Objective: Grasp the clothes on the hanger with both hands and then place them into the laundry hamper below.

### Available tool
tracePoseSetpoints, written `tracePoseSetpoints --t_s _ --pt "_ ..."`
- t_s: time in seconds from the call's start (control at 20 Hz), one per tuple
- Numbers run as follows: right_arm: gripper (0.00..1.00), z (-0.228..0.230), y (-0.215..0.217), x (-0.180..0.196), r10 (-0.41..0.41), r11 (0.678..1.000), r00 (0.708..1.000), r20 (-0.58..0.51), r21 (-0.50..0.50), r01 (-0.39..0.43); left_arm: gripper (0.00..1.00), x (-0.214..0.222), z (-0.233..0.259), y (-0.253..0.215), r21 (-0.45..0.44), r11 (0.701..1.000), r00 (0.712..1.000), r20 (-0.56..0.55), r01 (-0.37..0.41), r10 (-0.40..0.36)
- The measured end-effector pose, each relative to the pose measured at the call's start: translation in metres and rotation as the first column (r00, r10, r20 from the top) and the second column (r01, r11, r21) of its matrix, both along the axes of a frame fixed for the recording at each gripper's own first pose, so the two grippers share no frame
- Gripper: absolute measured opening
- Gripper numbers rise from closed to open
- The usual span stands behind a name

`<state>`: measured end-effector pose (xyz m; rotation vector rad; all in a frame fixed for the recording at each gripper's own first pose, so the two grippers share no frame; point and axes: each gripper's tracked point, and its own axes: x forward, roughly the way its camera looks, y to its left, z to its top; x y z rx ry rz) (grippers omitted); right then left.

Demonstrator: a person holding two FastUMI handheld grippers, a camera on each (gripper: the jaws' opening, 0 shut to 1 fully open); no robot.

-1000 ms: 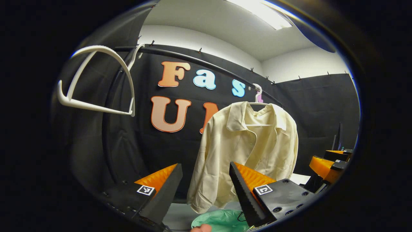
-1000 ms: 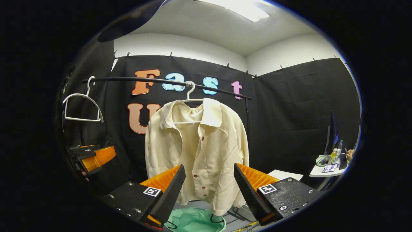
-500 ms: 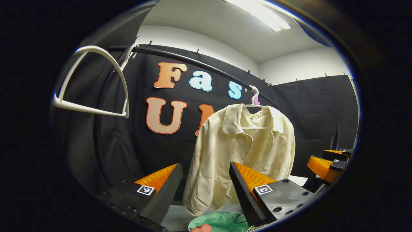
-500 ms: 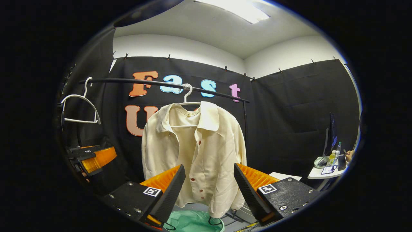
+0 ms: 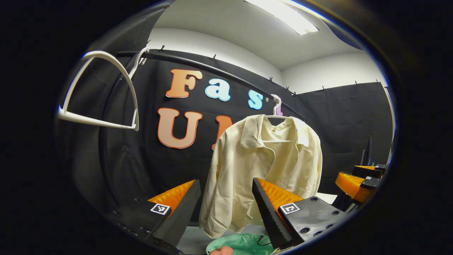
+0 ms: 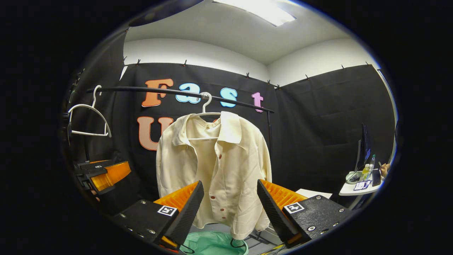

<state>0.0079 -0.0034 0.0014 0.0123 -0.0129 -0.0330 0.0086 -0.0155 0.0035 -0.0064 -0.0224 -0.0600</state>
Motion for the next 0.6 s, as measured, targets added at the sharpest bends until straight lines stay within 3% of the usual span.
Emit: tracePoseSetpoints --t_s 0.35,0.6 --pt "0.94 -0.003 0.003 0.006 0.005 1.000 1.000 -0.013 -0.005 -0.005 0.96 0.004 -0.002 0.005 0.010 1.000 1.000 -0.006 -0.016 0.016" --pt "0.94 -0.002 0.014 0.045 0.039 0.999 0.999 -0.030 -0.011 -0.039 0.96 0.004 -0.003 0.009 0.002 1.000 1.000 -0.006 -0.020 0.020"
